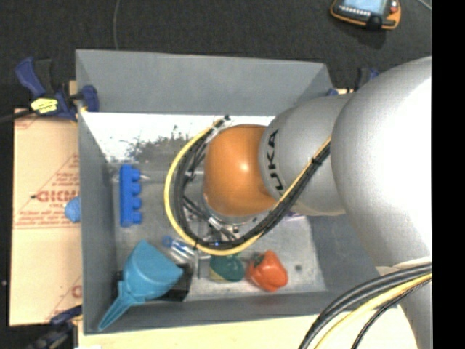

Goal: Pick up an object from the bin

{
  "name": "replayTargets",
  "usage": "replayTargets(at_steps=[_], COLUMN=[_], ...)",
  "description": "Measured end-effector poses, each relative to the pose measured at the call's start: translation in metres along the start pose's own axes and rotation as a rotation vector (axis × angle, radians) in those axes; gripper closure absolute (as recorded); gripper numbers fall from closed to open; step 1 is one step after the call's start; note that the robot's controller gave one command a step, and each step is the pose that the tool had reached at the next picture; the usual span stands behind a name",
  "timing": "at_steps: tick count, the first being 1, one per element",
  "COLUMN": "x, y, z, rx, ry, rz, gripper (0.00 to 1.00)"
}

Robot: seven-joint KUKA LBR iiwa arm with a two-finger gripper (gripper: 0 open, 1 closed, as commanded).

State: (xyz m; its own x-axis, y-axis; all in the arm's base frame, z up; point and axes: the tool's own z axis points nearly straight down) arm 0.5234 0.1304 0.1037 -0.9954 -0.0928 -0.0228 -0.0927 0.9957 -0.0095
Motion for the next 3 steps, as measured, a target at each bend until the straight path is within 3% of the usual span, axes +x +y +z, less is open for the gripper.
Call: replayTargets(at_steps=[1,2,3], x=[-0.031,-0.029,0.005], y=[-0.071,-0.067,-0.094], z=[0.035,-0.079,0.006], rx=[-0.003,-0.008,-0.004], ry=[-0.016,-0.012,-0.014], rz=[0.138,0.134,0.163], gripper=[0.0,0.0,0.0])
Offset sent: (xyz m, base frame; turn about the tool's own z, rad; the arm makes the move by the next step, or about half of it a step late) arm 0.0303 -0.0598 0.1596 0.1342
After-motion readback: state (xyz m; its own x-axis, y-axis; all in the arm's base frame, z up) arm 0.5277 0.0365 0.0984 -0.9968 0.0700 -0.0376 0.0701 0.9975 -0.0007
